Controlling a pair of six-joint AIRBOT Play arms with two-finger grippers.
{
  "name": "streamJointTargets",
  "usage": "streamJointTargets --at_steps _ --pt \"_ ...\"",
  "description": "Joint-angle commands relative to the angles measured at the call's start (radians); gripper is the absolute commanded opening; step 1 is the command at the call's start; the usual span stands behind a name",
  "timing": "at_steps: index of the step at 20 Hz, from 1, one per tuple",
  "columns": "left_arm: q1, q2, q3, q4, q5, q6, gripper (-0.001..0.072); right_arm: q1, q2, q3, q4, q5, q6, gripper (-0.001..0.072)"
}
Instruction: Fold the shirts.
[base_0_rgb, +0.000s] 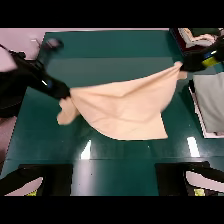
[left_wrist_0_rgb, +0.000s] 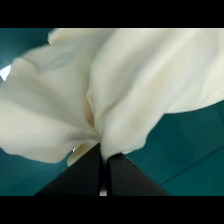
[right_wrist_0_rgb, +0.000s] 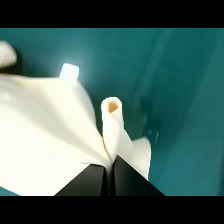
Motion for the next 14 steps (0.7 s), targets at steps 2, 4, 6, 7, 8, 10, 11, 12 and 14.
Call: streamJointTargets --at_steps 2,4,6,7,8,10,11,12,14 --pt "-0.12 -0.018 -0.194 -0.051 -0.025 0.042 0.0027 0.023 -0.027 -0.073 -0.056 0.011 0.004 0.0021" --pt "-0.163 -0.012 -0.193 -0.152 -0.025 0.053 0.0068 0.01 -0.017 -0.073 -0.055 0.003 0.004 0.0021" --pt "-0.172 -0.004 -0.18 -0.262 0.01 0.087 0.068 -0.01 -0.008 -0.073 -0.055 0.003 0.004 0.0021" --pt "-0.167 -0.002 -0.157 -0.273 0.035 0.086 0.0667 -0.019 -0.004 -0.073 -0.053 0.002 0.004 0.0021" --pt "-0.156 -0.002 -0.12 -0.267 0.058 0.082 0.0667 -0.029 -0.002 -0.073 -0.049 0.001 0.004 0.0021" --pt "-0.108 -0.002 -0.05 -0.261 0.134 0.081 0.0667 -0.04 0.0 -0.073 -0.049 0.003 0.004 0.0021" --pt "-0.067 -0.002 -0.033 -0.247 0.197 0.072 0.0667 -0.04 0.0 -0.073 -0.049 0.004 0.004 0.0021" --pt "-0.02 -0.005 -0.032 -0.223 0.257 0.047 0.0667 -0.039 0.0 -0.073 -0.049 0.003 0.003 0.0021" --pt "0.076 -0.053 -0.036 -0.211 0.293 0.005 0.0667 -0.027 0.0 -0.073 -0.05 -0.001 0.003 0.0021"
